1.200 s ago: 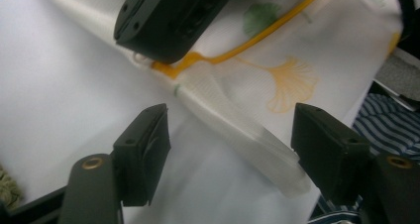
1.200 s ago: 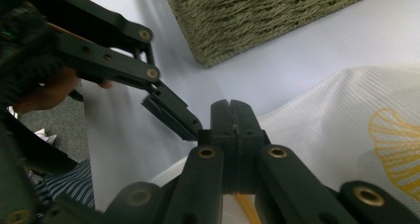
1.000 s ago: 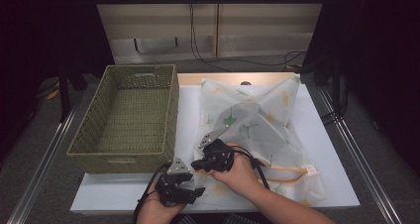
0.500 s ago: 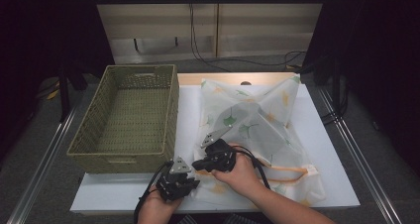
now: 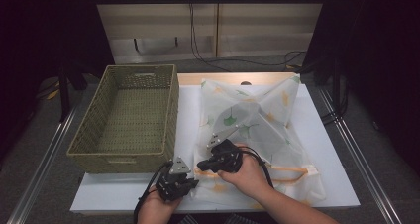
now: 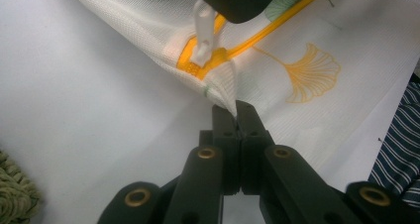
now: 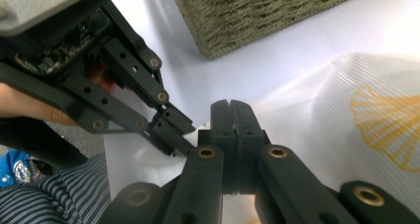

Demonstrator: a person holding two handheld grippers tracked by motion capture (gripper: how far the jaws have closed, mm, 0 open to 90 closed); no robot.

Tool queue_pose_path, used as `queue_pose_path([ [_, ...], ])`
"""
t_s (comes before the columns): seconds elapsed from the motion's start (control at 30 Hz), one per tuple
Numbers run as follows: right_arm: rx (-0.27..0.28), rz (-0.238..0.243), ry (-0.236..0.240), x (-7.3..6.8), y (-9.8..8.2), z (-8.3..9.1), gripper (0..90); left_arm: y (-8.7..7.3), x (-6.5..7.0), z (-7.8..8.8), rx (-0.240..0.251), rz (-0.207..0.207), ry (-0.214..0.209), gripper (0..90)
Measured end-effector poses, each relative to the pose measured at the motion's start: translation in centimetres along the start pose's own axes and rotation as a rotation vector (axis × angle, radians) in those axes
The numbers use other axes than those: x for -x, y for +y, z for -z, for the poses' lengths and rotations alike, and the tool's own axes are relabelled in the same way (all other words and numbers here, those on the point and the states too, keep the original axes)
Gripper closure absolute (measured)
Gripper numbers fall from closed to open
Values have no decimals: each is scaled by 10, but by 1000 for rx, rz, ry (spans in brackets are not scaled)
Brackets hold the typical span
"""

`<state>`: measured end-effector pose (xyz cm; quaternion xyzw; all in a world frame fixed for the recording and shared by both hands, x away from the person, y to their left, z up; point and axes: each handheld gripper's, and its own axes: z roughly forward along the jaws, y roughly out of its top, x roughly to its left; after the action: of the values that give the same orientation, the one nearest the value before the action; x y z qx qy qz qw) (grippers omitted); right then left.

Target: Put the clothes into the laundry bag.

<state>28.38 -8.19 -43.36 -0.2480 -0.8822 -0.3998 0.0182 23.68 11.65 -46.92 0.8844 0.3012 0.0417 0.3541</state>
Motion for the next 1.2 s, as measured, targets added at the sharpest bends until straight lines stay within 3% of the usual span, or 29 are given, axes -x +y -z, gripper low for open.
queue_pose_path([
  [0.23,-39,3,2,-1,-3,1,900,-1,2,0,6,3,11,893],
  [0.33,-65,-4,13,-1,-3,-2,900,0,2,0,-9,-21,-1,892],
  [0.37,-72,-6,14,-1,-3,-3,900,-1,4,-1,8,-22,16,892],
  [0.43,-85,-17,14,-1,-3,-6,900,0,5,0,-13,-48,28,893],
  [0.57,-97,-29,2,0,-2,-10,900,0,8,-1,-8,-70,38,894],
  [0.67,-89,-31,22,2,1,-13,900,1,8,0,-14,-72,44,894],
  [1.2,-144,-34,38,5,8,-26,900,0,9,-1,1,-63,36,891],
])
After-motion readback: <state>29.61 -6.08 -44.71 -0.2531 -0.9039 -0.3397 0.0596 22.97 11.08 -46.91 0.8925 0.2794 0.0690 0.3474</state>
